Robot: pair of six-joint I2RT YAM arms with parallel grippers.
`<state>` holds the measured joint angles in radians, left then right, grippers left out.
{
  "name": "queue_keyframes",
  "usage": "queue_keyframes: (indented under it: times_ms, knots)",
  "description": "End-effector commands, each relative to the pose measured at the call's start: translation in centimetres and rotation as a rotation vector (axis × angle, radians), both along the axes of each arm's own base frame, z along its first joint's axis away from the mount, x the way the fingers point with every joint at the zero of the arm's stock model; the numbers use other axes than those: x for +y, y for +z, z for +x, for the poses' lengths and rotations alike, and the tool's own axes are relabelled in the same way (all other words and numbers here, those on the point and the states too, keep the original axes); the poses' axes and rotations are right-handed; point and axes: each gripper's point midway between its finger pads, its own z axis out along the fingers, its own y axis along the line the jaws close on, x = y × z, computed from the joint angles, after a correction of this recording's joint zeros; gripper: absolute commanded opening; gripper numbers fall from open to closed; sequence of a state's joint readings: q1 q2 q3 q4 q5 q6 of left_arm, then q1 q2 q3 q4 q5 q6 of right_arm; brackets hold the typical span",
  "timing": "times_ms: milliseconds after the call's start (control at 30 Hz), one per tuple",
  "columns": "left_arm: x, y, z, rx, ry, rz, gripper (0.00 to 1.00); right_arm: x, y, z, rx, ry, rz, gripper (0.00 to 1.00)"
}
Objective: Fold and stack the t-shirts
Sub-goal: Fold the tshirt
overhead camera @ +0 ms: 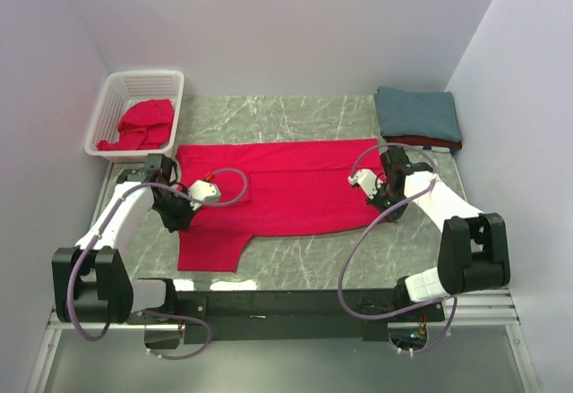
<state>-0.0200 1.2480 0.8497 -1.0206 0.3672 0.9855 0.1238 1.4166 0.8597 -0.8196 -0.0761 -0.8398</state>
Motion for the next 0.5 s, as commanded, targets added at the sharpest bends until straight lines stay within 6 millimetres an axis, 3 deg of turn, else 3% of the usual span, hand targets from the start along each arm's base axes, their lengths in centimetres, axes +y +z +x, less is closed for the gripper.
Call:
queue_keyframes:
  times_ms: [0,267,467]
  knots:
    - [-0.2,1.7,1.9,-0.037,-0.007,-0.024,0.01,0.0,1.4,1.8,-0.025,-0.003,0.011,0.00]
    - [0.1,3.7,7.1,-0.077,0.052,-0.050,0.01,-0.2,2.7,5.6,-0.050,-0.015,0.007,0.00]
    - [0.0,4.2,11.0,-0.110,0.085,-0.057,0.01,-0.6,2.4,8.4,-0.045,-0.021,-0.003,0.00]
